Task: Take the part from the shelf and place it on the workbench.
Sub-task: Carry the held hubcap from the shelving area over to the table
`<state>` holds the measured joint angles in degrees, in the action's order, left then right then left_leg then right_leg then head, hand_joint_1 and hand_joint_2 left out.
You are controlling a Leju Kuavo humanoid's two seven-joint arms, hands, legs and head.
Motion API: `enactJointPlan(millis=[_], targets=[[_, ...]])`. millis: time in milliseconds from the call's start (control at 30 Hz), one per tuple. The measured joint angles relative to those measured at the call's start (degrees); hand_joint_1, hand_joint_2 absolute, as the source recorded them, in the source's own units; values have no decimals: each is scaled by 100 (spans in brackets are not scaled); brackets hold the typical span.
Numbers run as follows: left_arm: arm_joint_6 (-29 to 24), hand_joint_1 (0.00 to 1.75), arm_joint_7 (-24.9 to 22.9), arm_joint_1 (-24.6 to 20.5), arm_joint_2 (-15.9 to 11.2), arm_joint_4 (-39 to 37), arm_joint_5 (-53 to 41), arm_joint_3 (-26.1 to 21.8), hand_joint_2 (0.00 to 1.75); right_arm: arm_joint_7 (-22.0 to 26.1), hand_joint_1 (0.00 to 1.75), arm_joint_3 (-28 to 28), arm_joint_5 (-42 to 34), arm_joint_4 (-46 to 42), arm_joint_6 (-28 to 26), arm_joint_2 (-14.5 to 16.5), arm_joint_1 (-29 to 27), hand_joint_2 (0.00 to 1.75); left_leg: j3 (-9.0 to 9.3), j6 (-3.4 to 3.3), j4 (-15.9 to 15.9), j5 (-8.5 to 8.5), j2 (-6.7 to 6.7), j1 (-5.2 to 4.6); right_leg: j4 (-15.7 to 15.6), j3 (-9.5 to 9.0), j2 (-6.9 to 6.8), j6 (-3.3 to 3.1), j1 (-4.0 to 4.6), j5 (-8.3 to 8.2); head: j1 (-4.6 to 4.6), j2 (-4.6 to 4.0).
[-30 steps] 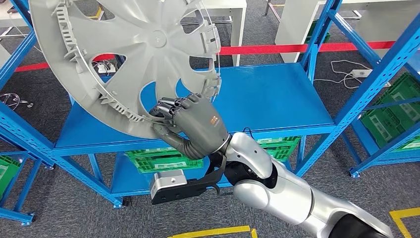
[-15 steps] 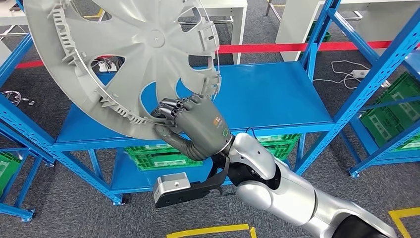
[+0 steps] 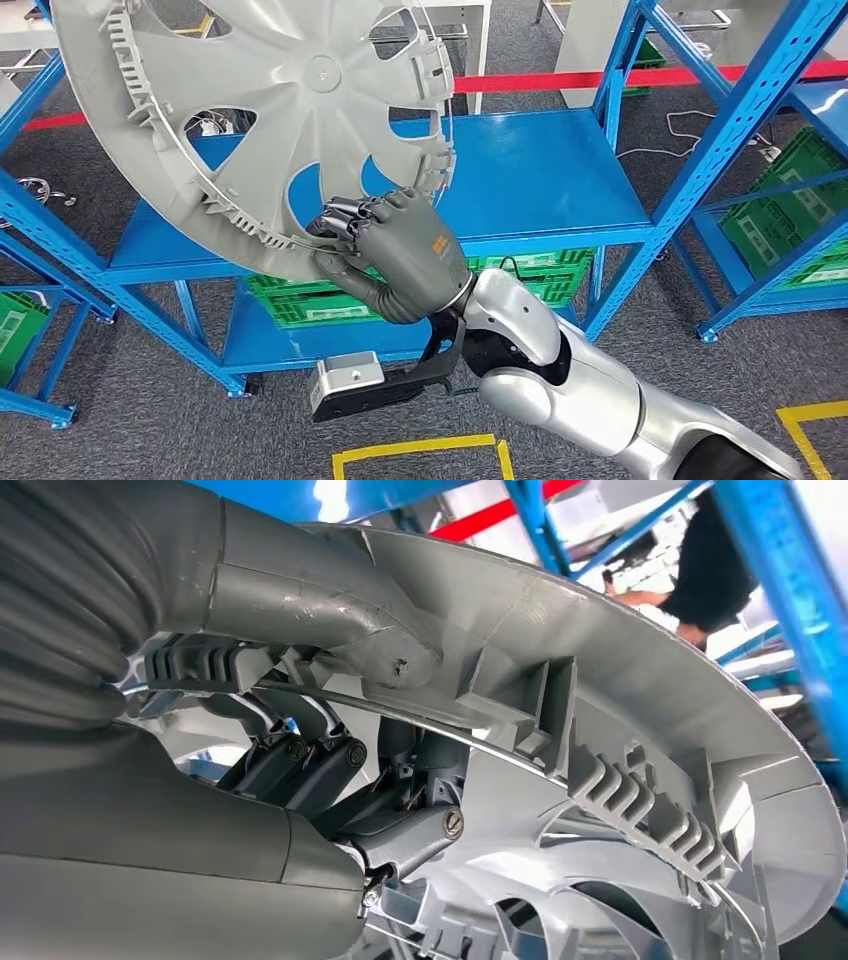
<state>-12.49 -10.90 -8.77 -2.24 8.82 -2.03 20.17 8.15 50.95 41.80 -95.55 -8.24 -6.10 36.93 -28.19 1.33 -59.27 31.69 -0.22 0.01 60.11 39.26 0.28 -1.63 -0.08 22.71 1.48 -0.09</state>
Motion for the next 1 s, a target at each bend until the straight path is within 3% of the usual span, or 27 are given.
enactJointPlan(millis=[100,133,167,200,267,300,333,367,400,433,500,533,667,733,800,833,867,900,933,967,1000], targets=[[1,0,-5,-21,1,-1,0,0,175,7,175,-1,7,-25,1,1,-1,175,-35,-66,138,-109,8,-40,-47,15,-13,116,-30,-125,11,0],[1,0,-9,-25,4,-2,0,0,175,7,175,-1,9,-32,1,1,0,175,-68,-107,160,-176,21,-28,-19,44,-8,154,-31,-67,9,0],[1,0,-13,-27,6,-3,0,0,175,8,175,-2,14,-37,2,0,1,175,-111,-148,185,-250,38,-8,96,94,-4,187,-31,98,7,0],[2,0,-15,-27,9,-4,0,0,175,11,175,-4,18,-39,7,0,1,175,-174,-176,198,-327,53,9,327,171,-2,214,-37,364,2,0],[7,0,-10,-27,9,-4,1,0,175,22,175,-6,28,-40,33,0,1,175,-346,-204,186,-465,65,12,1029,339,-3,263,-49,916,-6,0],[9,0,-5,-25,11,-4,1,0,175,29,175,-7,31,-40,55,-1,-1,175,-447,-200,173,-532,71,14,1340,375,-4,283,-55,1035,-8,0],[11,0,1,-22,14,-4,2,0,175,36,175,-6,33,-40,76,-1,-1,175,-548,-192,153,-595,76,19,1508,342,-4,299,-60,1018,-8,0],[12,0,7,-21,16,-4,7,0,175,42,175,-6,34,-40,93,-1,-1,175,-648,-177,127,-650,80,26,1485,218,-5,310,-66,900,-8,0],[11,0,10,-20,17,-4,13,0,175,50,175,-6,34,-40,107,-1,-1,175,-744,-155,92,-698,81,36,1264,-7,-6,316,-74,753,-8,0],[7,0,12,-18,17,-4,20,0,175,63,175,-6,38,-41,113,1,0,175,-835,-126,49,-738,80,42,888,-302,-7,317,-79,707,-9,0],[-5,0,13,-12,15,-4,32,0,175,90,175,-5,48,-43,115,8,-4,175,-958,-69,-32,-796,75,42,205,-782,0,280,-63,790,-8,0],[-12,0,13,-7,14,-4,35,-1,175,102,175,-5,55,-44,115,12,-9,175,-984,-40,-55,-821,72,38,28,-882,5,246,-50,868,-8,0],[-24,0,13,32,7,-11,50,-2,175,120,175,-4,90,-45,114,24,-22,175,-1034,95,-50,-903,52,58,-20,-791,-8,60,-40,754,-10,0],[-25,0,9,55,9,-17,66,-3,175,132,175,-4,97,-45,112,41,-20,175,-1157,154,-336,-545,37,77,-56,-674,-28,-28,-59,614,-3,0],[-27,0,4,65,17,-20,104,-8,175,168,175,-2,94,-45,109,58,-23,175,-1316,200,-992,5,32,85,-57,-523,-31,-55,-52,483,3,0],[-32,0,3,72,17,-22,131,-17,175,192,175,3,91,-45,109,66,-26,175,-1359,216,-1323,154,32,86,-55,-440,-31,-53,-46,416,4,0],[-40,0,6,80,16,-25,161,-34,175,214,175,11,89,-45,111,75,-28,175,-1344,221,-1536,167,32,86,-53,-356,-32,-50,-41,349,3,0],[-51,0,11,91,14,-27,191,-57,175,232,175,22,86,-45,115,92,-29,175,-1242,216,-1575,63,31,86,-51,-270,-32,-43,-37,280,3,0],[-62,0,22,105,13,-28,216,-79,175,244,175,34,83,-45,120,116,-27,175,-1044,201,-1420,-92,31,85,-49,-189,-30,-32,-35,212,4,0],[-71,0,38,115,11,-29,236,-95,175,252,175,43,78,-45,133,147,-22,175,-760,174,-1097,-198,27,81,-46,-125,-29,-18,-34,148,3,0],[-77,0,56,123,7,-29,247,-104,175,251,175,49,68,-46,151,181,-11,175,-419,140,-660,-195,23,67,-42,-75,-27,4,-28,91,3,0]])
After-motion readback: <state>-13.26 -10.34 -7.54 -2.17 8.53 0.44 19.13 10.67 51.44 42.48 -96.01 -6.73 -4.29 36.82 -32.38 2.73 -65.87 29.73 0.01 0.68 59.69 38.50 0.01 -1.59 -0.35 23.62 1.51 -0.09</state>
